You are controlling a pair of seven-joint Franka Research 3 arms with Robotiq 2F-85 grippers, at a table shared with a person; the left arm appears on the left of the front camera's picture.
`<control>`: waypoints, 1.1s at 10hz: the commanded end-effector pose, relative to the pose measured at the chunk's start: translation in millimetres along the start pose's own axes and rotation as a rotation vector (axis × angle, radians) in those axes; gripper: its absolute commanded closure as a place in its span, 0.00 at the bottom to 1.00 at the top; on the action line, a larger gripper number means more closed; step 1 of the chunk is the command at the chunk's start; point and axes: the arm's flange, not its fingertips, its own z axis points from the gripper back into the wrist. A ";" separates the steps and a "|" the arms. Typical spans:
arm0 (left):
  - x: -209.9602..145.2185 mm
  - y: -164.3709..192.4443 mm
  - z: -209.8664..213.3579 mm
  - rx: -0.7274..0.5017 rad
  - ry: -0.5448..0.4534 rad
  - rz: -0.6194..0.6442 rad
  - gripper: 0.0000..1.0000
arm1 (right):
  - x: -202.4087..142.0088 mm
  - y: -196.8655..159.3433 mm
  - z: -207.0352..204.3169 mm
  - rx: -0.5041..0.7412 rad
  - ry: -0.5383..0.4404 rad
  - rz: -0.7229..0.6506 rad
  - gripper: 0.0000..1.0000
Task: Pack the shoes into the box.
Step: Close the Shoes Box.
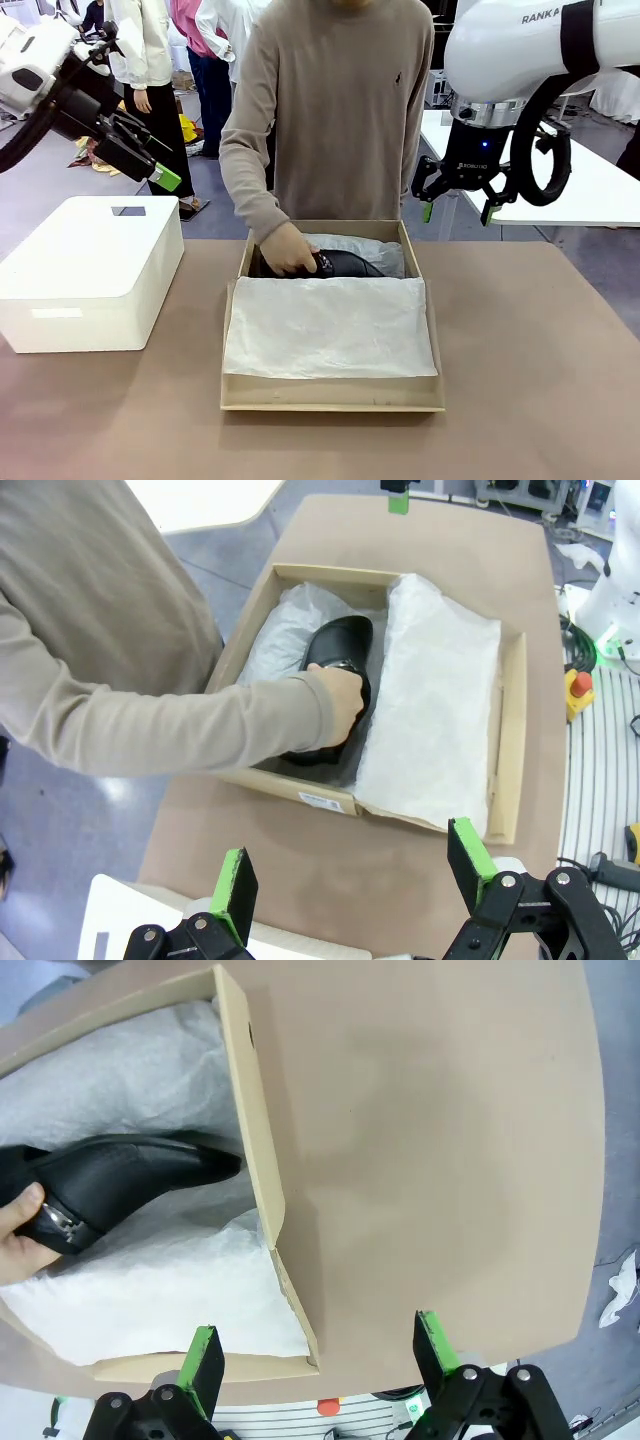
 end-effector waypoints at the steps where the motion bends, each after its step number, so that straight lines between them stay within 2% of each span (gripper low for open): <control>1: -0.7 0.6 1.1 -0.010 -0.016 -0.012 0.00 | 2.7 -13.5 1.8 0.028 0.011 0.122 0.00; 3: -0.7 0.6 1.1 -0.010 -0.016 -0.012 0.00 | 6.9 -42.9 1.3 0.009 0.025 0.363 0.00; 4: -0.7 0.6 1.1 -0.010 -0.016 -0.012 0.00 | 9.6 -56.5 3.4 0.044 0.035 0.470 0.00; 6: -0.7 0.6 1.1 -0.010 -0.016 -0.012 0.00 | 11.2 -82.5 5.2 0.107 0.033 0.773 0.00; 9: -0.7 0.6 1.1 -0.010 -0.016 -0.012 0.00 | 12.9 -119.7 9.5 0.136 -0.039 1.177 0.00; 11: -0.7 0.6 1.1 -0.010 -0.016 -0.012 0.00 | 15.7 -136.6 14.6 0.196 -0.060 1.338 0.00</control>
